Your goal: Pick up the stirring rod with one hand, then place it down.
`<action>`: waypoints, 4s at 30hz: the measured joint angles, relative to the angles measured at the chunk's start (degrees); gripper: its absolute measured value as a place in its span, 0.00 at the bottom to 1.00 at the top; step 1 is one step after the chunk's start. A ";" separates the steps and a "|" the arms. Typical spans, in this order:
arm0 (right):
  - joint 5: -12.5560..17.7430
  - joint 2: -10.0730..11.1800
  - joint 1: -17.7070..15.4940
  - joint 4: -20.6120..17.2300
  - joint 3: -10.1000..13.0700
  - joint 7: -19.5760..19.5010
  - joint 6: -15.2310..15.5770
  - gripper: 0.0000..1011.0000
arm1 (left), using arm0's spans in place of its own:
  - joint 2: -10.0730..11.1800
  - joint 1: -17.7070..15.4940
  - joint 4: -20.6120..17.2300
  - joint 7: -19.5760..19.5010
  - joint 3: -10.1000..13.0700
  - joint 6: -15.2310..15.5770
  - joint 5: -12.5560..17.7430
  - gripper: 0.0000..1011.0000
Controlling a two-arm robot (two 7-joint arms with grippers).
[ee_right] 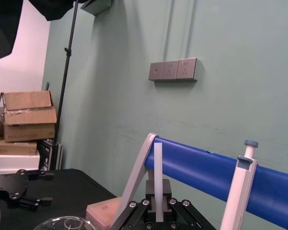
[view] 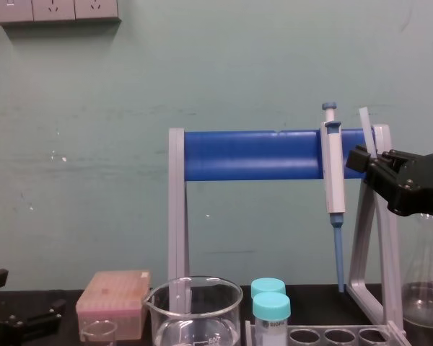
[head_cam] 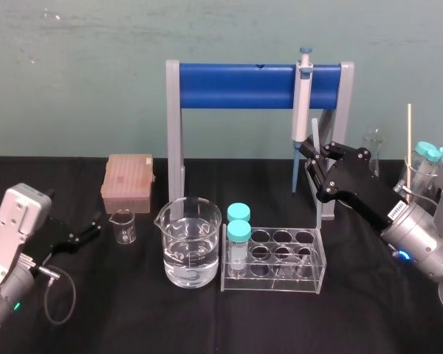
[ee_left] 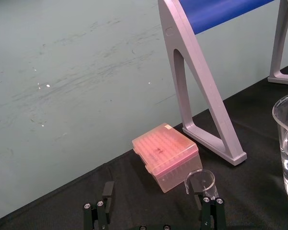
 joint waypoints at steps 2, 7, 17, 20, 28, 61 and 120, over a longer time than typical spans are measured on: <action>0.00 0.00 0.00 0.00 0.00 0.00 0.00 0.07 | 0.00 0.00 0.00 0.00 0.00 0.00 0.00 0.99; 0.00 0.00 0.00 0.00 0.00 0.00 0.00 0.07 | 0.00 0.00 0.00 0.00 0.00 0.00 0.00 0.99; 0.00 0.00 0.00 0.00 0.00 0.00 0.00 0.07 | 0.00 0.00 0.00 0.00 0.00 0.00 0.00 0.99; 0.00 0.00 0.00 0.00 0.00 0.00 0.00 0.07 | 0.00 0.00 0.00 0.00 0.00 0.00 0.00 0.99; 0.00 0.00 0.00 0.00 0.00 0.00 0.00 0.07 | 0.00 0.00 0.00 0.00 0.00 0.00 0.00 0.99; 0.00 0.00 0.00 0.00 0.00 0.00 0.00 0.07 | 0.00 0.00 0.00 0.00 0.00 0.00 0.00 0.99; 2.29 0.50 -1.21 0.48 -2.08 3.15 3.92 0.07 | 0.00 0.00 0.00 0.00 0.00 0.00 0.00 0.99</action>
